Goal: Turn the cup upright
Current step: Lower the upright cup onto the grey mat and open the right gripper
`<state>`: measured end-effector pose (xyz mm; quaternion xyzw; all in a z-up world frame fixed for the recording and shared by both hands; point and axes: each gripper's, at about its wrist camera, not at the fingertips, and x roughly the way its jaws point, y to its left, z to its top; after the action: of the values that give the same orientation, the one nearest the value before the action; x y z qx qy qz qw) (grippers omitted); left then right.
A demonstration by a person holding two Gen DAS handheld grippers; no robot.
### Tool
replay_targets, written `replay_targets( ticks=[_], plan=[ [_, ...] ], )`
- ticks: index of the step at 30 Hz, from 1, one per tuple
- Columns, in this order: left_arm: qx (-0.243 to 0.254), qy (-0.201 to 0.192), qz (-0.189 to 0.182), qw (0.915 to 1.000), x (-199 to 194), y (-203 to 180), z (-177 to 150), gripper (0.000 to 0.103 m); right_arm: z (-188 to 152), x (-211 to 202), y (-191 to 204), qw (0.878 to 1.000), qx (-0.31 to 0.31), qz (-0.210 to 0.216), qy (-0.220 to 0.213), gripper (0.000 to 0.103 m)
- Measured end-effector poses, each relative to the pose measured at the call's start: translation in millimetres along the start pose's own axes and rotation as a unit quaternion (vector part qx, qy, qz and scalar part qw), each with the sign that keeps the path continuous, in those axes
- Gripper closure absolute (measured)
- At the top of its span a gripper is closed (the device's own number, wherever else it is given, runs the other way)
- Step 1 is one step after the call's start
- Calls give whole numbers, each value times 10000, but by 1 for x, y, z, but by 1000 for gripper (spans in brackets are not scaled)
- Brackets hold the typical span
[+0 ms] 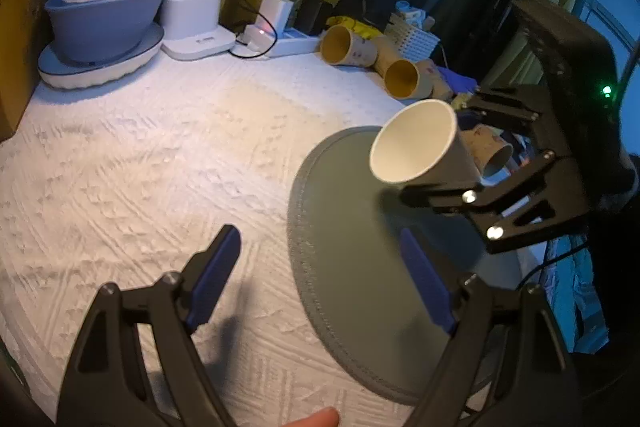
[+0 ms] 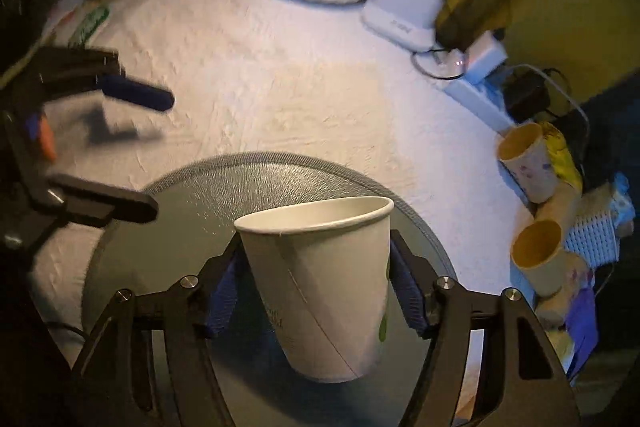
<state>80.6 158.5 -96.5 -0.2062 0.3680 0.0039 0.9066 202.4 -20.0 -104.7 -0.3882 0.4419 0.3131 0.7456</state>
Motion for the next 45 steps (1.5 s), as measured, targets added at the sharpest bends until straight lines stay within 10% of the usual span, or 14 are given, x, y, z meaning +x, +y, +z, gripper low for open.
replay_targets(
  ticks=[14, 45],
  plan=[
    [214, 5, 63, 9998, -6, -40, -9, 20, -72, -43, -9, 9689, 2053, 173, -1368, 33],
    [748, 173, 72, 9970, -4, -109, -30, 20, -142, -61, 3, 9478, 2651, -229, -1754, 33]
  ],
)
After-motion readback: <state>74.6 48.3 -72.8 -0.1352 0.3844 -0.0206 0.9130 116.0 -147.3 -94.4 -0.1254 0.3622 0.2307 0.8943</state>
